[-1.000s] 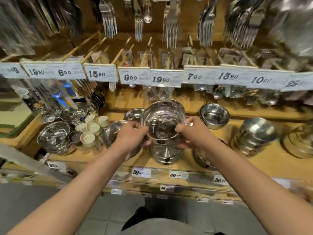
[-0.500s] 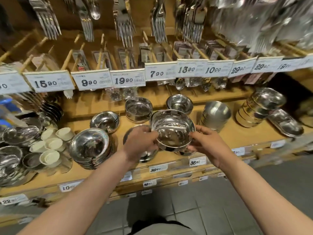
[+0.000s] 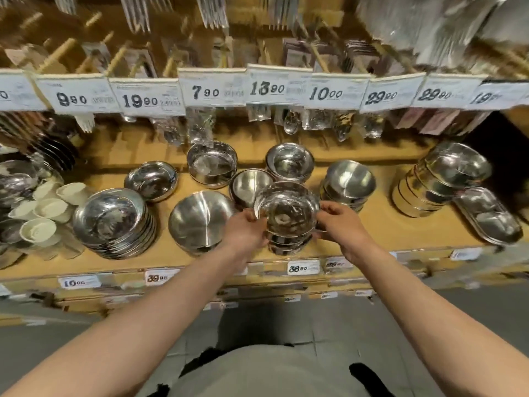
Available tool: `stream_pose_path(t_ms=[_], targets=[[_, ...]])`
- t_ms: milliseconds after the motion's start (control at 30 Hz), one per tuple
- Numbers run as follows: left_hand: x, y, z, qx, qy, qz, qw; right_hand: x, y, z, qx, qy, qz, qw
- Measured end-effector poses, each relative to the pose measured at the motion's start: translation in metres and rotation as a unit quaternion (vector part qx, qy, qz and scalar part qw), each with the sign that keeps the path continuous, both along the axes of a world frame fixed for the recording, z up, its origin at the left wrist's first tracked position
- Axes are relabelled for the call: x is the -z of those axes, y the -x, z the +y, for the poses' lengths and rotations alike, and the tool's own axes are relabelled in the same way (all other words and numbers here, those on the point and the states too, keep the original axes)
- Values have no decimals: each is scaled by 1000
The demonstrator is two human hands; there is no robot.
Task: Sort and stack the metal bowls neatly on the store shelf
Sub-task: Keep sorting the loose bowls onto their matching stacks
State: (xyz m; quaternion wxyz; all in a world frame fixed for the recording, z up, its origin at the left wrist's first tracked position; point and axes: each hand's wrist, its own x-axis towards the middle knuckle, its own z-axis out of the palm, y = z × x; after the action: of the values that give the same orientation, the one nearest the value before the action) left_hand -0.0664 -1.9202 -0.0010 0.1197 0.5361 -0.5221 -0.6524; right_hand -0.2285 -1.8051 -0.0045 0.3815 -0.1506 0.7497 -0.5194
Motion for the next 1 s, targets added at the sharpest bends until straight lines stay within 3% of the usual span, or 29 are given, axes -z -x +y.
stream_pose_path(t_ms=[200,533,767,900,1000], targets=[[22,15,15,-64,39,-48,996,26,25,-2,-93,-39,67,993],[38,18,27,-132,33,-51,989,40,25,-10,-130,-36,127,983],[24,16,24,-173,43,-65,982,39,30,-3,-113,-4,10,993],[8,8,18,-171,67,-67,981,45,31,3,-133,-42,9,990],[-2,0,14,-177,67,-52,980,52,27,0,-143,-46,-54,987]])
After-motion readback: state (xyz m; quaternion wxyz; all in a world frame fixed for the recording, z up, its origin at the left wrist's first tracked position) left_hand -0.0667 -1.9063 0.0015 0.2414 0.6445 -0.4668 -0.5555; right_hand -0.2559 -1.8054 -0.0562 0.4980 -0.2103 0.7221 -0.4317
